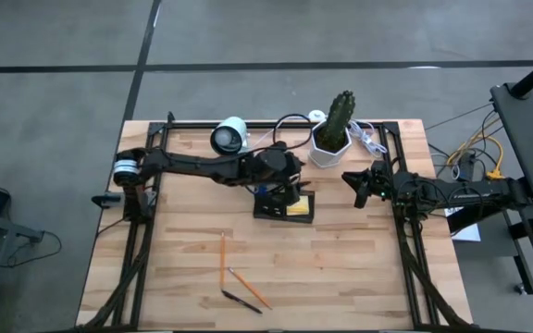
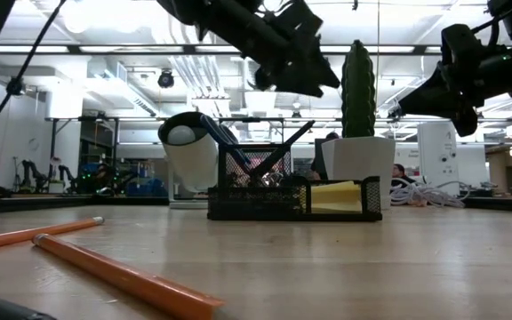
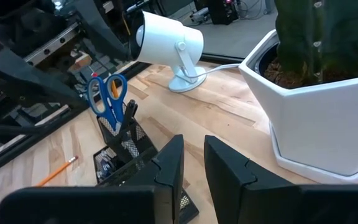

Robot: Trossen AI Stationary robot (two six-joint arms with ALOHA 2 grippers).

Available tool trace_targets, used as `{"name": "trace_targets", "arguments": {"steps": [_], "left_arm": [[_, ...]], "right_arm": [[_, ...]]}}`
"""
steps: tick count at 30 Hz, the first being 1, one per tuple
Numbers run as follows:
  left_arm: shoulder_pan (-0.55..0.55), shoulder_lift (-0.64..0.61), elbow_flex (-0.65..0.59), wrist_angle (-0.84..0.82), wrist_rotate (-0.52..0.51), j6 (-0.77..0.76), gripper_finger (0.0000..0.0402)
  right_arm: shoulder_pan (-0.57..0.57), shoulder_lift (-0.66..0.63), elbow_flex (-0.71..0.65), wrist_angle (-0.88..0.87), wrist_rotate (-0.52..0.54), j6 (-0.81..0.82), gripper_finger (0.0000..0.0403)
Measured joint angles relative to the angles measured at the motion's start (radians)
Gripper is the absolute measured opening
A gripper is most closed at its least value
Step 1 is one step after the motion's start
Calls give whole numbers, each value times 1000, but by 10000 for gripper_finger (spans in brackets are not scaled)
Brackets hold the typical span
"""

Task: Pick and place office supplies into organizer
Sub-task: Put the top black pen into the black desk organizer

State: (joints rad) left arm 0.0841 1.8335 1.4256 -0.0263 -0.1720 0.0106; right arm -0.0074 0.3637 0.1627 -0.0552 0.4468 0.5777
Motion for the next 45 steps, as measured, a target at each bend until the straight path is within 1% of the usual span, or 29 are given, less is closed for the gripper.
{"name": "trace_targets", "arguments": {"steps": [2,3,6,9,16,21,25,36,39,40,45], "left_arm": [[0,20,17,-12,19,1,267],[1,28,18,-45,23,-1,267],[1,40,10,-111,21,-4,267],[1,40,2,-142,14,-5,267],[1,39,-23,-142,4,-31,267],[1,40,-35,-139,-31,-33,263],[1,40,-37,-142,-32,-32,230],[1,39,-36,-139,-36,-31,69],[1,39,-36,-140,-30,-30,33],[0,39,-36,-139,-26,-30,26],[0,39,-36,-138,-18,-31,26]], "right_arm": [[1,0,0,0,-1,-1,54],[1,0,0,-1,0,-1,54],[1,0,0,0,-1,0,54],[1,0,0,-1,-1,0,54],[1,5,0,-2,-1,-1,54],[1,5,0,-1,-1,-1,54],[1,5,0,-1,-1,-1,54],[1,5,0,-1,-1,-1,54],[1,5,0,-1,-1,-2,54],[1,5,0,-1,-1,-2,54],[1,5,0,-2,-1,-2,54]]}}
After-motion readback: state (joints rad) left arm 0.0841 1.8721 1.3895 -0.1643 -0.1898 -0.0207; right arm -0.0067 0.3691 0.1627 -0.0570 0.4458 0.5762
